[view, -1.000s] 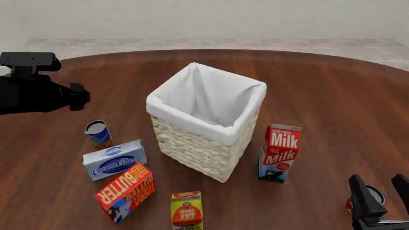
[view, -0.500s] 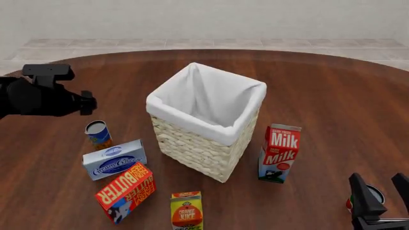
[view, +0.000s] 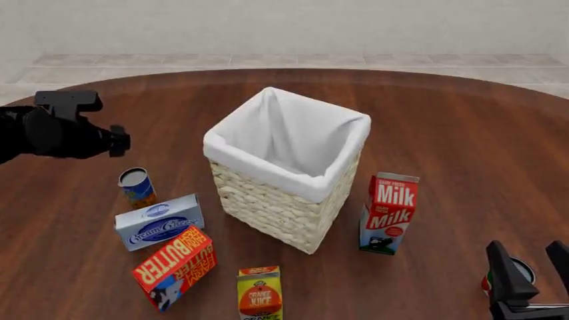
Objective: Pick up the alphabet soup and the tomato sauce, and put them in the basket.
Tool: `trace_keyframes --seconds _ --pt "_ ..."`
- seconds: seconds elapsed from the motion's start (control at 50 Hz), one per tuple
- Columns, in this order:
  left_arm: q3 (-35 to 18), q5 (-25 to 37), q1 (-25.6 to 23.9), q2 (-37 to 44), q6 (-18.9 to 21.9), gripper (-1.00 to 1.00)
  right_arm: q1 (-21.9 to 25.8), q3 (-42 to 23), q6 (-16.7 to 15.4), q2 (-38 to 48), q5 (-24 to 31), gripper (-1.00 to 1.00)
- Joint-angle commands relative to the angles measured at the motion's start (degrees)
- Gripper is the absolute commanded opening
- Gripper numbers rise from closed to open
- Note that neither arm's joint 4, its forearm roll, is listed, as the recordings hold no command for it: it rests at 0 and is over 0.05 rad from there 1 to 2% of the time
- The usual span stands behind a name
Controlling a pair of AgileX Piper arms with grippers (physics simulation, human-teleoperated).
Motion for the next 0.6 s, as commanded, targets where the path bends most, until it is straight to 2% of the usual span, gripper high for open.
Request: trace_keyframes --seconds 0.02,0.4,0.6 --pt "1.20 -2.27 -0.76 1.93 -0.78 1.00 -0.07 0.00 0.08 -0.41 0.40 1.00" --pt "4.58 -6.51 -1.72 4.54 -2.30 1.00 -0.10 0.03 0.18 -0.19 0.19 1.00" --pt "4.98 -8.12 -1.50 6.40 -1.24 1.00 -0.11 0.07 0.33 0.98 -0.91 1.00"
